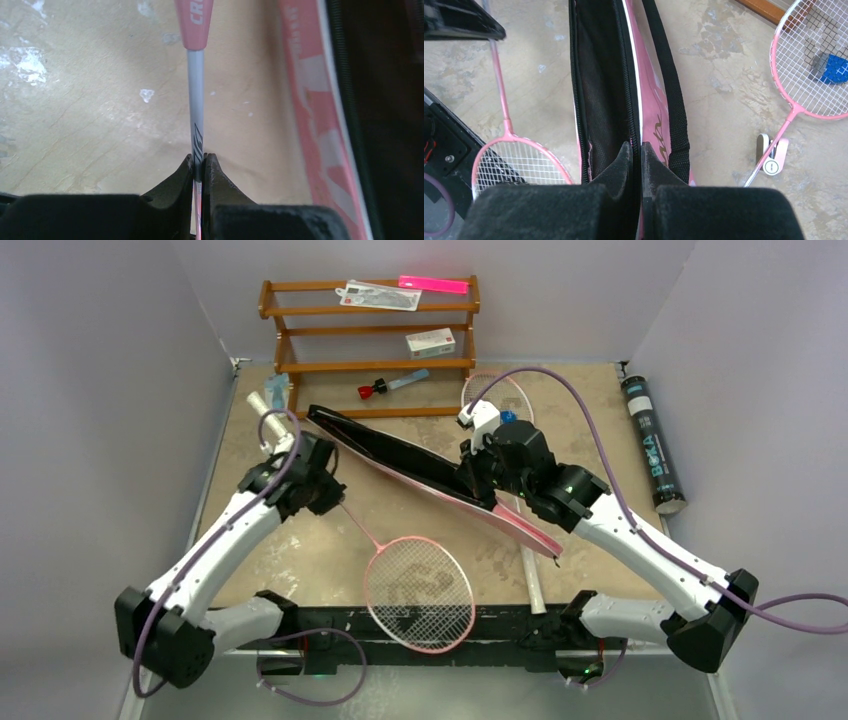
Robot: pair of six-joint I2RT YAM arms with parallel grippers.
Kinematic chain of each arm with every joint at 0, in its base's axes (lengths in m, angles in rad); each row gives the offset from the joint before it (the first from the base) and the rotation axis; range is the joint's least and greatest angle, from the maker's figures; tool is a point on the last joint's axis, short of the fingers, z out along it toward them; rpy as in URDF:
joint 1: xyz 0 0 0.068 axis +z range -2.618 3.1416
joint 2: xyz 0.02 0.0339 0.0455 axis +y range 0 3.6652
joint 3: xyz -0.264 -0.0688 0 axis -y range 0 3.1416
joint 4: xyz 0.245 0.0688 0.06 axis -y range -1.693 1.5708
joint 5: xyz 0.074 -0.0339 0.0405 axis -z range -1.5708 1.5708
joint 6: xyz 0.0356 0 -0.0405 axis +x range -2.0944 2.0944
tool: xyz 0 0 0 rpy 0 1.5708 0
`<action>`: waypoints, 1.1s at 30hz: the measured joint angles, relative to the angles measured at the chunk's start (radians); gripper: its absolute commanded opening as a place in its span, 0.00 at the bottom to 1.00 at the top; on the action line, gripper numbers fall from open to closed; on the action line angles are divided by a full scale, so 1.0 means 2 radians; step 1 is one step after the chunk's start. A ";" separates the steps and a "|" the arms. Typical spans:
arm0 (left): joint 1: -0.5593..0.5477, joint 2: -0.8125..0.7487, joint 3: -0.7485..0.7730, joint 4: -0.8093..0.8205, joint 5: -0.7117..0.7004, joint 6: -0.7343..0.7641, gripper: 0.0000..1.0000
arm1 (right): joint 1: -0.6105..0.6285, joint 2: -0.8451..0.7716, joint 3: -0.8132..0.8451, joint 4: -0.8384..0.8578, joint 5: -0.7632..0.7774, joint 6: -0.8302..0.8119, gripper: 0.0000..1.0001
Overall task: Pack up the badminton gear
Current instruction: Pick up the racket from the center of the board.
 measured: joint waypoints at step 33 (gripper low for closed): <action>0.133 -0.101 0.255 0.044 0.133 0.112 0.00 | -0.064 -0.027 -0.041 0.005 -0.101 0.057 0.00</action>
